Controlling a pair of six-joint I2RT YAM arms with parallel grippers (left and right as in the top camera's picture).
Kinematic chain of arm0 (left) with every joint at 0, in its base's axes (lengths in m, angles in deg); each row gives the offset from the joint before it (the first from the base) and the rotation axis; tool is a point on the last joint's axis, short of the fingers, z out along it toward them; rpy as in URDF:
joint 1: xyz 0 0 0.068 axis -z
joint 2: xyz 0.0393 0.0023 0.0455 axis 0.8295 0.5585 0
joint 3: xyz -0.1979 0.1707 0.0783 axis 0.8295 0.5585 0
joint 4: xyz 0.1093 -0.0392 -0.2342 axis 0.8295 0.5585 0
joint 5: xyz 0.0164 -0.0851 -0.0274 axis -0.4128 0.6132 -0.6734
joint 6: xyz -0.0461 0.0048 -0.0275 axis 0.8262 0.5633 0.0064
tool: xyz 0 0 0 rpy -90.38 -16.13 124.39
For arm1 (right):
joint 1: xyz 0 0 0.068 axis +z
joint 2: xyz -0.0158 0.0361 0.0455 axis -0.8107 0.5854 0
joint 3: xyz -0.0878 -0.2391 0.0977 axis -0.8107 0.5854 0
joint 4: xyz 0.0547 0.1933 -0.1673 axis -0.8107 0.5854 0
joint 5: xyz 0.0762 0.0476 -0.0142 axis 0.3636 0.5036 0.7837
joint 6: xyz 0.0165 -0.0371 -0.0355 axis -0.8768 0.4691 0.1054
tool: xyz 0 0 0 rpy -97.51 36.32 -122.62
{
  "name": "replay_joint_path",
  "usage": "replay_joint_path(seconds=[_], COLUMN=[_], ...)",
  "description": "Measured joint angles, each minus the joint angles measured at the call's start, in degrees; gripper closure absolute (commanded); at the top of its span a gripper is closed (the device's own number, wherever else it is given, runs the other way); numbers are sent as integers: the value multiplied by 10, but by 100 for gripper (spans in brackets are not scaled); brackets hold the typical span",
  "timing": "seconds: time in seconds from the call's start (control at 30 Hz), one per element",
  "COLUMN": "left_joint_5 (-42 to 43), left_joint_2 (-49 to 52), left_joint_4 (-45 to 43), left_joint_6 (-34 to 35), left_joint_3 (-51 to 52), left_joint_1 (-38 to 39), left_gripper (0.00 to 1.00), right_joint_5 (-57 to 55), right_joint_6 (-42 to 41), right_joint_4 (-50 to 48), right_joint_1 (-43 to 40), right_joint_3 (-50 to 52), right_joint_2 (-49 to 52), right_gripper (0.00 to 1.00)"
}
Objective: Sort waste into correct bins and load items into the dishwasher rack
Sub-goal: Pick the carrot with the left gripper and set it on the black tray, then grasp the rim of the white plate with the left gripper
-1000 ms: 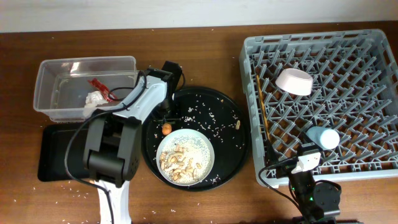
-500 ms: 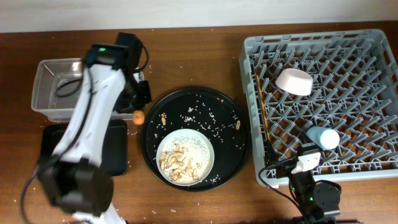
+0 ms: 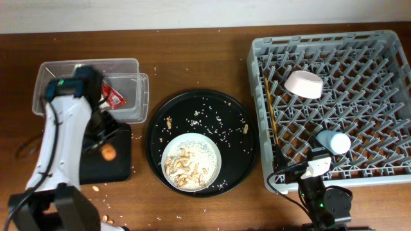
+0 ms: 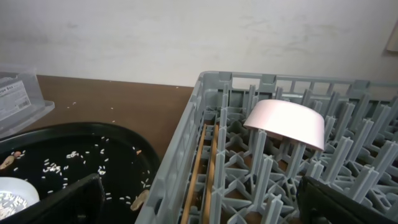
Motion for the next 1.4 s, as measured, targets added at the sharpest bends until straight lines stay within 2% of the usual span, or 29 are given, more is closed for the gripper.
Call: replay_joint_path(seconds=[0.1,0.23,0.27,0.33,0.37,0.4,0.5,0.67,0.77,0.83,0.9,0.93,1.0,1.17,1.4], left_joint_5=[11,22,23,25,25,26,43,102,121,127,117,115,90,98,82], left_joint_2=[-11,-13,-13,-13,-13,-13,-16,-60,-101,-111,-103,-101,-73,-10,57], left_joint_4=[-52,-153,-176,-188,-189,-188,-178,-161,-181,-208,-228,-230,-245,-305,-316], left_joint_6=[5,10,10,10,13,13,14,-5,-48,-87,-113,-124,-138,-184,-217], left_joint_3=[66,141,155,172,179,184,184,151,121,114,114,114,114,114,114], left_joint_1=[-61,-114,-120,-126,-129,-131,-132,-113,-16,88,181,191,279,386,525], left_gripper=[79,69,59,30,19,17,17,21,22,21,21,22,27,30,41], right_joint_5=[0,0,0,0,0,0,0,0,0,0,0,0,0,0,0], right_joint_6=[0,0,0,0,0,0,1,0,0,0,1,0,0,0,0], right_joint_4=[0,0,0,0,0,0,0,0,0,0,0,0,0,0,0], right_joint_1=[0,0,0,0,0,0,0,0,0,0,0,0,0,0,0], right_joint_3=[0,0,0,0,0,0,0,0,0,0,0,0,0,0,0], right_joint_2=[0,0,0,0,0,0,0,0,0,0,0,0,0,0,0], right_gripper=[2,2,2,2,2,2,2,2,2,2,2,2,2,2,2])
